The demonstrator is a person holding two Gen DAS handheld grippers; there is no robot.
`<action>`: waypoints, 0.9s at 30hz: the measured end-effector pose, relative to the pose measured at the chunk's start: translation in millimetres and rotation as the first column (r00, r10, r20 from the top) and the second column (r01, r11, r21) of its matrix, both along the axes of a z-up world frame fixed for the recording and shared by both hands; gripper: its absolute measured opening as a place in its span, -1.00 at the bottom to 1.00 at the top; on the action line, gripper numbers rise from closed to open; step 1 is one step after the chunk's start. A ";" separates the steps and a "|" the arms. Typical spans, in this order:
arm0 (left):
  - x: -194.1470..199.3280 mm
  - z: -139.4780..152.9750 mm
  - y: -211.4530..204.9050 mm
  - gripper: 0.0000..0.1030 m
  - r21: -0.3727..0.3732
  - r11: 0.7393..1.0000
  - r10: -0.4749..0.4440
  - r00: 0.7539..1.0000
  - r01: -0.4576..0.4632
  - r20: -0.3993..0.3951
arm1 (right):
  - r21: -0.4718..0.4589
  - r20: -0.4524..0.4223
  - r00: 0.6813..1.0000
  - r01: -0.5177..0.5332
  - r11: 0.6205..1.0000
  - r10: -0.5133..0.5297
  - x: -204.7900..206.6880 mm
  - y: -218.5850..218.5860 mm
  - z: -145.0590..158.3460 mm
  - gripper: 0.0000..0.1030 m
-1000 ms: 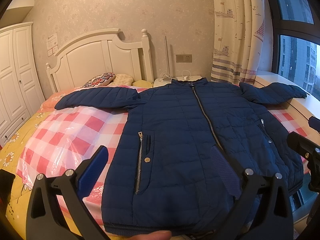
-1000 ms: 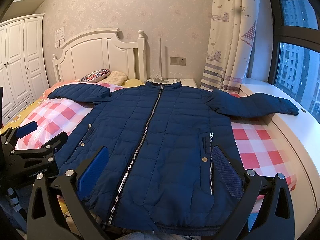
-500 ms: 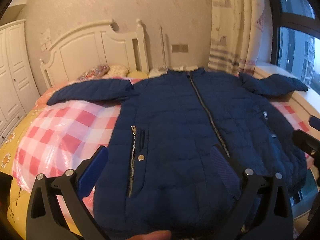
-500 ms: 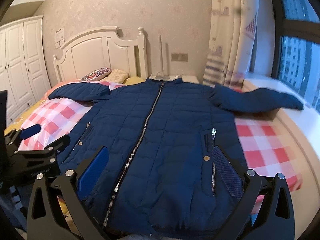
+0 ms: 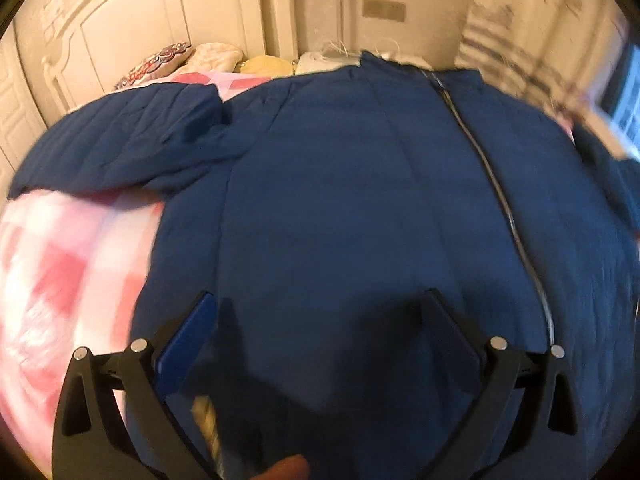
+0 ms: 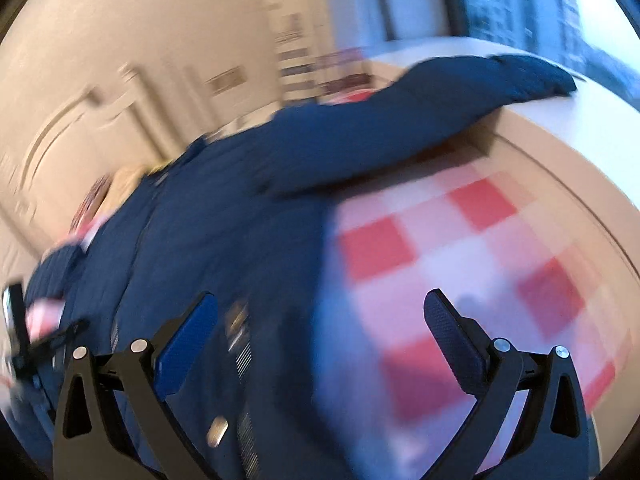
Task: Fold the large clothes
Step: 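Grasp the jacket sleeve with the right gripper and lift it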
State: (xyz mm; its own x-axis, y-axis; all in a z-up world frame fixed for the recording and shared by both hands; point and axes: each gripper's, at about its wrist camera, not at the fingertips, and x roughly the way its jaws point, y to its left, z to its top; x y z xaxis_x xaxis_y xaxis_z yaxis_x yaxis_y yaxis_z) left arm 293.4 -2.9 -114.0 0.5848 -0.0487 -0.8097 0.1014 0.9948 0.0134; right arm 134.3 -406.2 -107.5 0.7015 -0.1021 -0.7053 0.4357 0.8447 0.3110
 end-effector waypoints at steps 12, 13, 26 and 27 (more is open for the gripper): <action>31.3 -14.1 -12.0 0.96 -0.004 1.000 0.011 1.000 -0.011 -0.008 | 0.067 -0.007 0.956 0.294 0.953 -0.294 100.0 -145.8 -26.6 0.83; 31.3 -14.2 -12.2 0.96 -0.005 1.000 0.014 1.000 -0.014 -0.013 | 0.080 -0.007 0.955 0.296 0.952 -0.296 104.5 -149.9 -28.2 0.63; 35.7 -14.0 -11.0 0.96 -0.003 1.000 0.011 1.000 -0.011 -0.017 | -0.291 0.212 0.956 -0.136 0.947 0.202 138.4 32.0 52.1 -0.19; 35.7 -13.9 -11.1 0.96 -0.003 1.000 0.011 1.000 -0.011 -0.016 | -0.315 0.205 0.947 -0.175 0.933 0.247 141.1 49.0 54.9 -0.19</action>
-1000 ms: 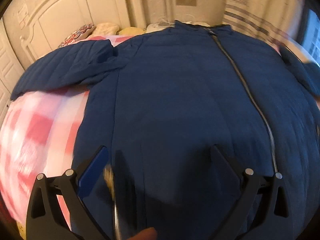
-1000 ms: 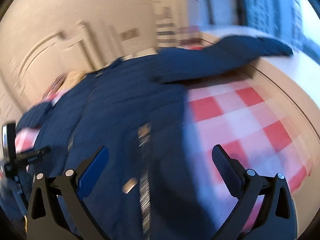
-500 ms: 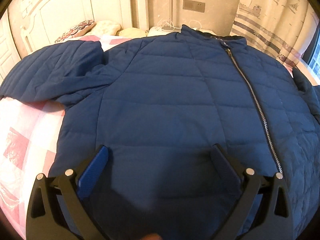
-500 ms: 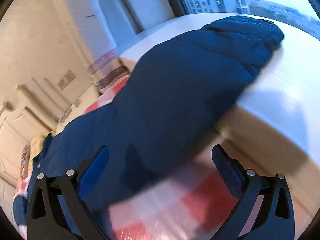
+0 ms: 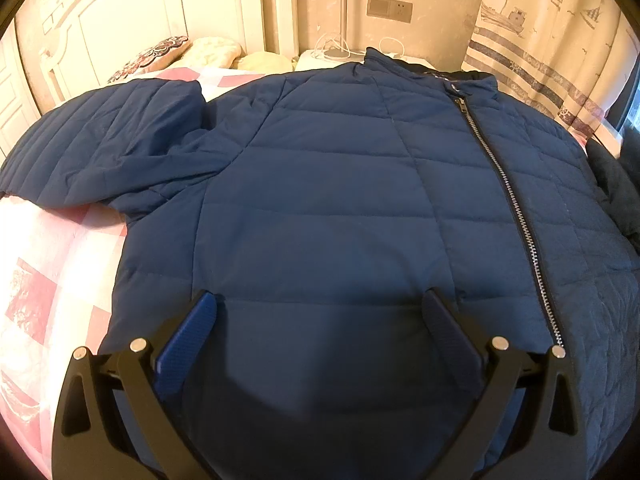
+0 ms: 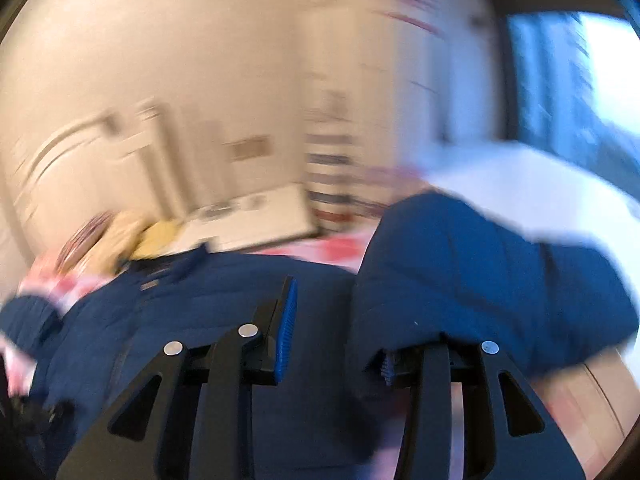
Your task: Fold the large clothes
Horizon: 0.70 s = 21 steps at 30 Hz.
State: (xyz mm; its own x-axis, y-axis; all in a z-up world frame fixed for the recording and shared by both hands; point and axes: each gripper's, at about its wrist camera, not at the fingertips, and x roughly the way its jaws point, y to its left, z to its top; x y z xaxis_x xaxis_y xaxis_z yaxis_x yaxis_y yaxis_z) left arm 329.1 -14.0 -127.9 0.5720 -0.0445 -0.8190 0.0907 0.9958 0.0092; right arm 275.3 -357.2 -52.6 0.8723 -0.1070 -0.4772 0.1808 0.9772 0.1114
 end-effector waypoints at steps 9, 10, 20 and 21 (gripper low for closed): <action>-1.2 0.1 0.8 0.96 -0.007 1.000 -0.002 1.000 0.002 0.002 | -0.016 -0.426 0.873 -0.269 0.963 0.237 33.1 79.2 -79.5 0.50; -1.2 0.0 1.2 0.96 -0.007 1.000 -0.002 1.000 0.002 0.002 | -0.009 -0.421 0.873 -0.274 0.962 0.245 24.1 75.8 -79.1 0.50; -0.4 0.3 1.5 0.96 -0.003 1.000 -0.002 1.000 0.002 0.003 | 0.621 -0.155 0.987 0.061 0.781 0.046 -59.2 -78.0 -59.3 0.69; -0.9 0.0 1.0 0.96 -0.003 1.000 -0.002 1.000 0.002 0.003 | 0.660 -0.173 0.985 0.110 0.743 0.007 -61.3 -92.7 -66.8 0.69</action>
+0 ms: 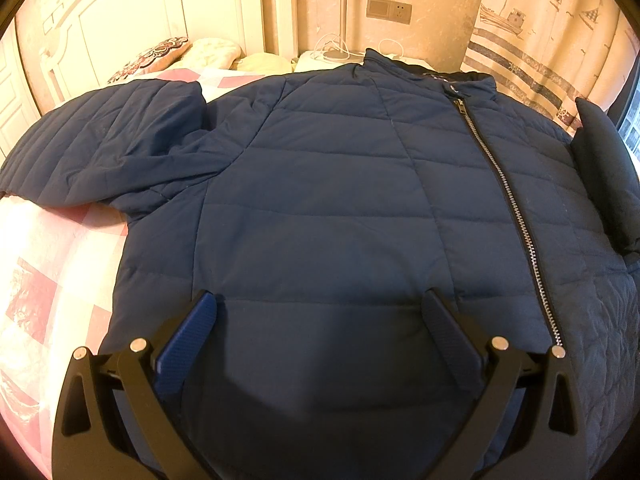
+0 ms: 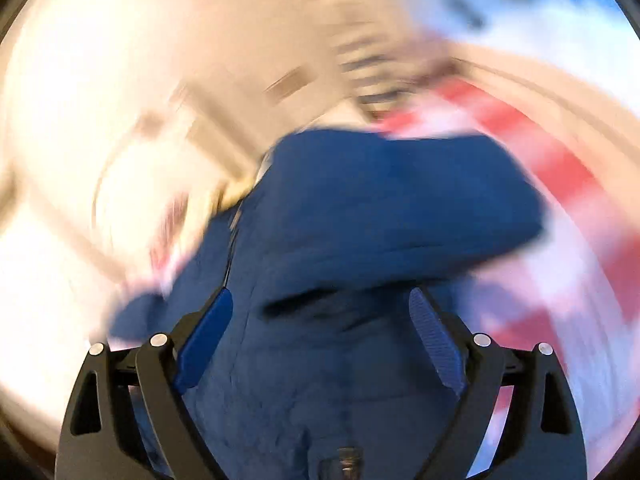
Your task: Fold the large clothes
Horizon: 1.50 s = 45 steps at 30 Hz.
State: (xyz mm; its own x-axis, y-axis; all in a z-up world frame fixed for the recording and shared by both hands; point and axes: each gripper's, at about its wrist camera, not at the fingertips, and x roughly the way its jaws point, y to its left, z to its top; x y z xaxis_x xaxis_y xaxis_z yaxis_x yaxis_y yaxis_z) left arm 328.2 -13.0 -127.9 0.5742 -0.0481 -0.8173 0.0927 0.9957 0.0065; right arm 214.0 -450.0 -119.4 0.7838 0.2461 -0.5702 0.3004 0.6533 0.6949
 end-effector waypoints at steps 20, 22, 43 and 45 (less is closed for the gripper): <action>-2.5 4.4 7.3 0.96 -0.047 0.999 0.004 1.000 -0.003 0.019 | -0.629 0.226 0.963 0.030 0.777 0.146 71.8 134.4 94.6 -0.05; -5.0 9.9 18.1 0.96 -0.097 0.995 0.029 0.999 -0.024 0.043 | -0.713 0.218 0.941 -0.028 0.700 0.259 81.5 180.1 102.5 -0.05; -8.2 18.5 89.6 0.95 -0.424 0.893 0.190 0.980 -0.149 0.055 | -0.749 0.006 0.937 -0.228 0.622 0.350 34.5 168.4 61.3 0.80; -12.1 19.9 86.7 0.95 -0.409 0.900 0.192 0.979 -0.150 0.063 | -0.746 -0.084 0.961 -0.237 0.622 0.265 32.8 137.4 40.4 0.80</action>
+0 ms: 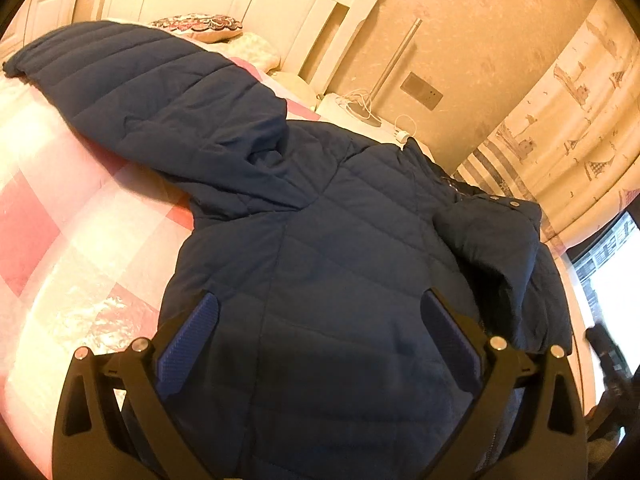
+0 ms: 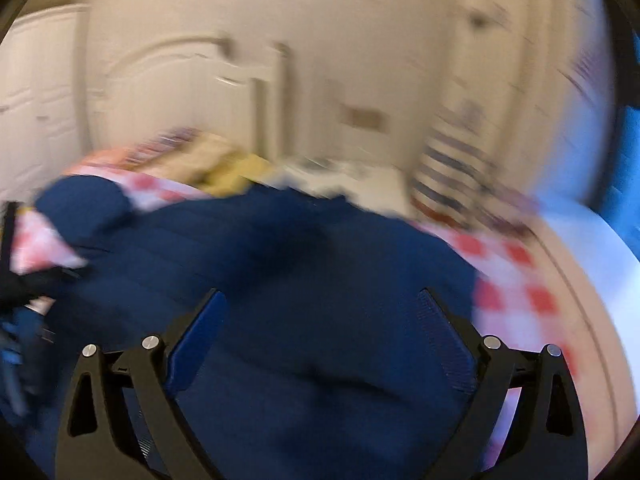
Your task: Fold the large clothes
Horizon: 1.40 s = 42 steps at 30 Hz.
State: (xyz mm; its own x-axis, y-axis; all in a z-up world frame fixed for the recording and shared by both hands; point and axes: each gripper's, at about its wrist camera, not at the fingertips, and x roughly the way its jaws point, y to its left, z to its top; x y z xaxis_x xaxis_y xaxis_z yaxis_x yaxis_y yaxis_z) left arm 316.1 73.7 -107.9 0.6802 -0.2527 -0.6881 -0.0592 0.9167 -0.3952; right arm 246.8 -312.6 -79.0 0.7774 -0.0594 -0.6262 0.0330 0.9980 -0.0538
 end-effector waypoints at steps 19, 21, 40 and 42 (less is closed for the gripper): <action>83.9 -20.9 -113.9 0.94 -0.577 0.792 -0.318 0.941 0.199 -0.112 | 0.148 -0.141 0.986 0.108 0.983 -0.087 8.7 -48.1 -61.1 0.80; 97.2 -23.7 -109.0 0.92 -0.626 0.763 -0.285 0.953 0.159 -0.106 | 0.158 -0.146 0.985 0.111 0.981 -0.088 8.1 -48.0 -61.3 0.80; -26.7 58.5 -113.6 0.85 0.246 0.967 -0.004 0.959 -0.068 0.283 | 0.176 -0.125 0.988 0.111 0.978 -0.090 6.2 -49.1 -59.6 0.80; -5.0 42.1 -97.4 0.84 0.167 0.986 -0.005 0.989 -0.020 0.150 | 0.171 -0.127 0.988 0.112 0.979 -0.091 6.7 -48.5 -59.8 0.80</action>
